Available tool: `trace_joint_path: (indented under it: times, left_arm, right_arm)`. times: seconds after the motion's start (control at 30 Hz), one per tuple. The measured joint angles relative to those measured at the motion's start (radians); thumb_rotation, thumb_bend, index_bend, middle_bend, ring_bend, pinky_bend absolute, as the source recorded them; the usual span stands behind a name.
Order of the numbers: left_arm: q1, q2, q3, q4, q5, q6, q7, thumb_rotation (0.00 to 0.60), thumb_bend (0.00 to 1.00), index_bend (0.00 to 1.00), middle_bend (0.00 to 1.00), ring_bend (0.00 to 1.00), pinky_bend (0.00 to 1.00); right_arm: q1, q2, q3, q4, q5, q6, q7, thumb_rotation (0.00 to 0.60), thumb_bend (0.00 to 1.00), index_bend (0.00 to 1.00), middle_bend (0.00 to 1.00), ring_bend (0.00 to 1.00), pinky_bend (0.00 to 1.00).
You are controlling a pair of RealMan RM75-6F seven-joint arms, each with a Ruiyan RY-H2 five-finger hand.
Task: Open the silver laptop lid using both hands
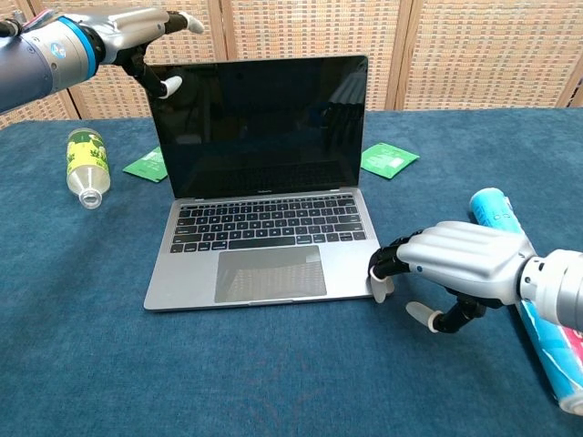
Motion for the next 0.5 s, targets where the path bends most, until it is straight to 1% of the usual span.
trace_joint_path:
  times: [0.07, 0.2, 0.3, 0.5]
  left_arm:
    - [0.001, -0.006, 0.001, 0.016, 0.002, -0.002, -0.016, 0.6, 0.47, 0.0, 0.0, 0.0, 0.0]
    - [0.006, -0.003, 0.004, 0.012, 0.02, 0.002, -0.039, 0.6, 0.47, 0.0, 0.0, 0.0, 0.0]
    - [0.013, 0.015, 0.009, -0.015, 0.036, 0.008, -0.047, 0.6, 0.47, 0.0, 0.0, 0.0, 0.0]
    - [0.035, 0.069, 0.021, -0.094, 0.08, 0.024, -0.069, 0.6, 0.47, 0.0, 0.0, 0.0, 0.0]
  right_arm:
    - [0.0, 0.0, -0.001, -0.003, 0.0, 0.003, 0.0, 0.6, 0.72, 0.38, 0.37, 0.22, 0.25]
    - [0.0, 0.002, 0.0, -0.011, -0.003, 0.011, 0.0, 0.6, 0.72, 0.39, 0.37, 0.22, 0.25]
    - [0.0, 0.005, 0.003, -0.026, -0.007, 0.023, 0.0, 0.6, 0.72, 0.39, 0.37, 0.22, 0.25]
    - [-0.001, 0.018, 0.014, -0.056, -0.035, 0.061, 0.009, 0.6, 0.68, 0.39, 0.37, 0.22, 0.25]
